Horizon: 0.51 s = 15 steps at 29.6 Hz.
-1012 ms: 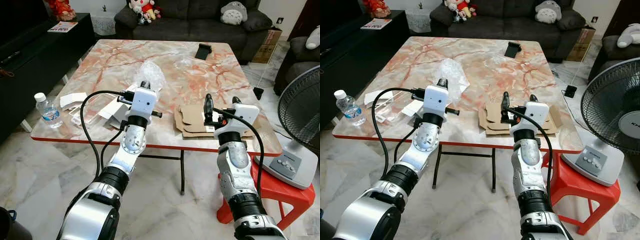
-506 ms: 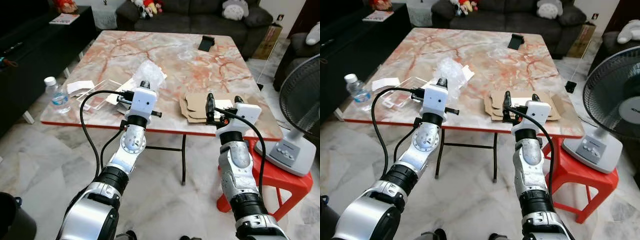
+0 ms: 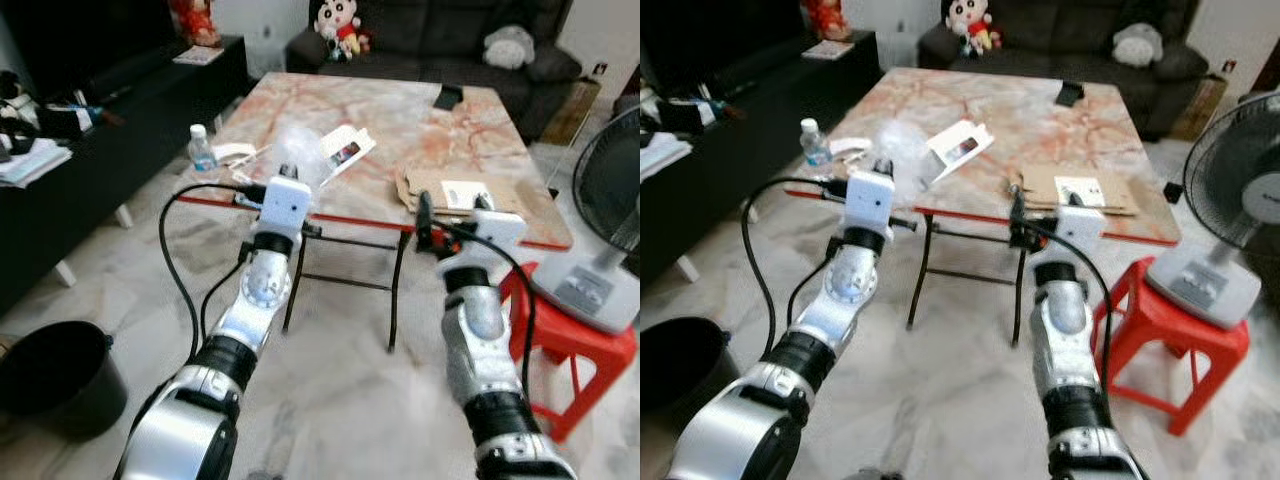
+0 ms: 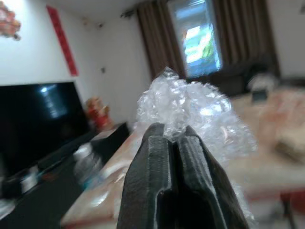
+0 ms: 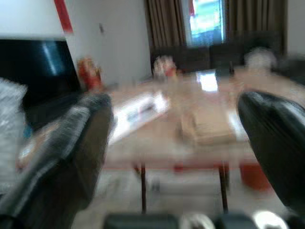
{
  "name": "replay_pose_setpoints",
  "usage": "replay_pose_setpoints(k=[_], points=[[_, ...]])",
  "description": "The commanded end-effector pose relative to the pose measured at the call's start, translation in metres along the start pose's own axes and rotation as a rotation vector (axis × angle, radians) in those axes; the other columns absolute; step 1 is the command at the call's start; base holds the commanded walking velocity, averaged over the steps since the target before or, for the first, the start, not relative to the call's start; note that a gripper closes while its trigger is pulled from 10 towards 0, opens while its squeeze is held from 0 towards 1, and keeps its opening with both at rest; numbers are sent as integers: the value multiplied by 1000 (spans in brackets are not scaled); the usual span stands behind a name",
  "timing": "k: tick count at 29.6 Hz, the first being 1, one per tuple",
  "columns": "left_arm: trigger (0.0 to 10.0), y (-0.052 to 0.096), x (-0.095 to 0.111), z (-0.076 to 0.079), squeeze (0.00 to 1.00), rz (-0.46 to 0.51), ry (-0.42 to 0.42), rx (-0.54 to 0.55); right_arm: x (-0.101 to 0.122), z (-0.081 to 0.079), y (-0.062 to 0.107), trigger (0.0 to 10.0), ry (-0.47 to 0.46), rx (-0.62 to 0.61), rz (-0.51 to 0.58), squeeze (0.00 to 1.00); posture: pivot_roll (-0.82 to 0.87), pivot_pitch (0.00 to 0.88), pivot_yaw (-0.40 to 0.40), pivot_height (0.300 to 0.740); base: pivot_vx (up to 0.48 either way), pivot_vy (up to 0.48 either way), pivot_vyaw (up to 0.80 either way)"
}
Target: Picking trash to rubbish bin
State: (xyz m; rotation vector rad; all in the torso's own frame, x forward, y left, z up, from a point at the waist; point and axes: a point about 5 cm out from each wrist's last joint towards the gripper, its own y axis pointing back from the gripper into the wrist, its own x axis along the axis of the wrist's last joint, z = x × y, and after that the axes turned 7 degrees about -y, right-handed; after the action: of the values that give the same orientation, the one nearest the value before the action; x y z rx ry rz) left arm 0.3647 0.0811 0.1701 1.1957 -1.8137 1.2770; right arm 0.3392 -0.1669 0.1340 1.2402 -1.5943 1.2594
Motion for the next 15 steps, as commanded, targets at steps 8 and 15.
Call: replay_pose_setpoints(k=[8, 15], points=[[10000, 66, -89, 2, 0, -462, 45, -165, -46, 71, 41, 10000, 54, -145, -291, 0, -174, 42, -16, 740, 0, 0, 0], [10000, 138, -140, 2, 0, -848, 48, -217, -87, 118, 108, 10000, 44, -341, -580, 0, -177, 48, -24, 740, 0, 0, 0]])
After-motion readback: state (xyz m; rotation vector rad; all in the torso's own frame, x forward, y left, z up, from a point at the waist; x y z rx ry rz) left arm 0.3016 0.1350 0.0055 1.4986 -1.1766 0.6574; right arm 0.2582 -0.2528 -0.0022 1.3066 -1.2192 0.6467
